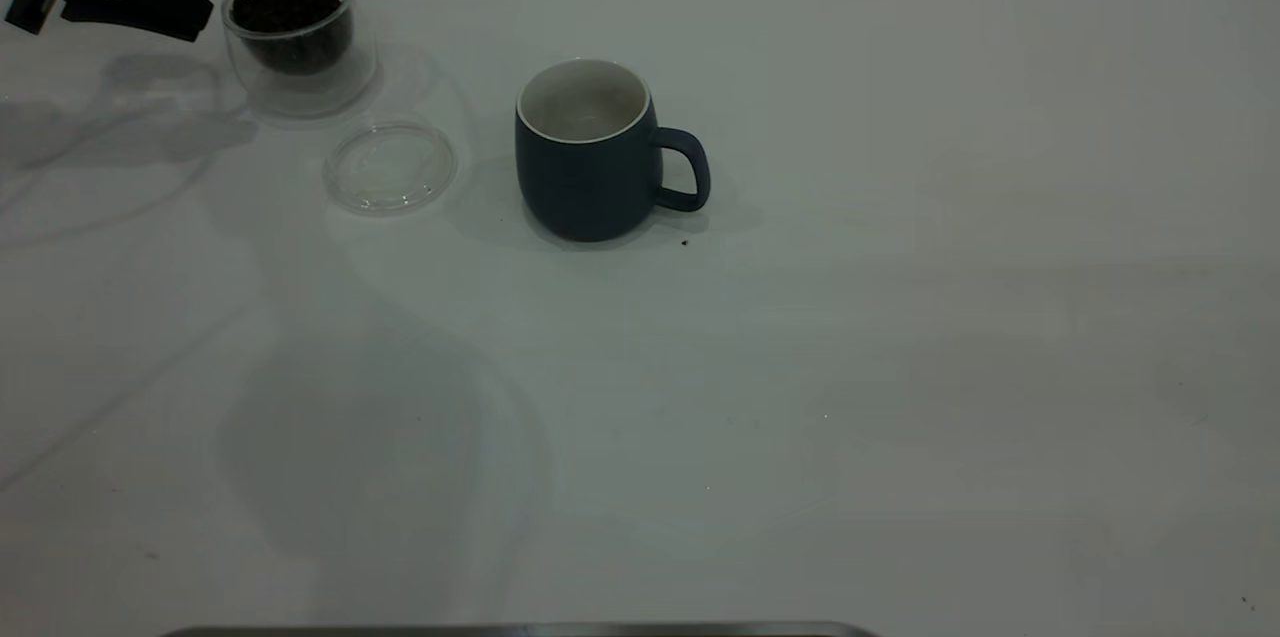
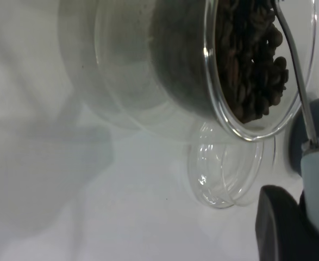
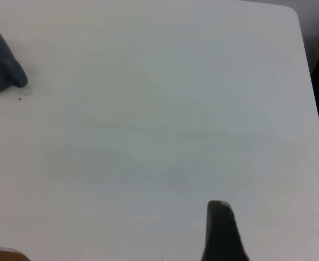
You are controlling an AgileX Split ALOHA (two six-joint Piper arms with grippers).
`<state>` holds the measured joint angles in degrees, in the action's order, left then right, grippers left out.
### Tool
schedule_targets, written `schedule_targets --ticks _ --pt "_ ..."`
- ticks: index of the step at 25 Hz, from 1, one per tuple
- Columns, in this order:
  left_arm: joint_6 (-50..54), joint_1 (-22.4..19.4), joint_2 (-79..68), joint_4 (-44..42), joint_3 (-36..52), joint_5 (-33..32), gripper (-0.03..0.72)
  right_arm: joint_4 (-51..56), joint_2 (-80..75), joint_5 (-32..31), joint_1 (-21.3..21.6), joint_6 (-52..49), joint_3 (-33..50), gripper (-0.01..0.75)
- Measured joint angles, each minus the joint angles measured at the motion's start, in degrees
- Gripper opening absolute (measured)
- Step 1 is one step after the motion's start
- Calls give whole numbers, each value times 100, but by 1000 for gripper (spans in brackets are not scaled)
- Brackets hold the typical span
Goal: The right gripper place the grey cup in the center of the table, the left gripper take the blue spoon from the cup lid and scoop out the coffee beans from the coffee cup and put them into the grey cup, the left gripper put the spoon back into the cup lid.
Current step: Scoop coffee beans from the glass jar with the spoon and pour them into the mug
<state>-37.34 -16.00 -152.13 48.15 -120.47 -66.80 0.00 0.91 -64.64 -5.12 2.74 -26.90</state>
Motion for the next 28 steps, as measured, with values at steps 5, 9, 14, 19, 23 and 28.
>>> schedule_targets --ticks 5,9,14,19,23,28 --pt "26 41 6 24 100 0 90 0 0 0 0 0 0 460" --pt "-53 110 49 45 404 0 90 0 0 0 0 0 0 460" --pt "-137 122 120 251 513 0 90 0 0 0 0 0 0 460" --pt "-147 122 225 383 513 0 90 0 0 0 0 0 0 460" --pt "-147 122 282 407 513 0 90 0 0 0 0 0 0 460" --pt "-147 205 358 439 513 0 90 0 0 0 0 0 0 460"
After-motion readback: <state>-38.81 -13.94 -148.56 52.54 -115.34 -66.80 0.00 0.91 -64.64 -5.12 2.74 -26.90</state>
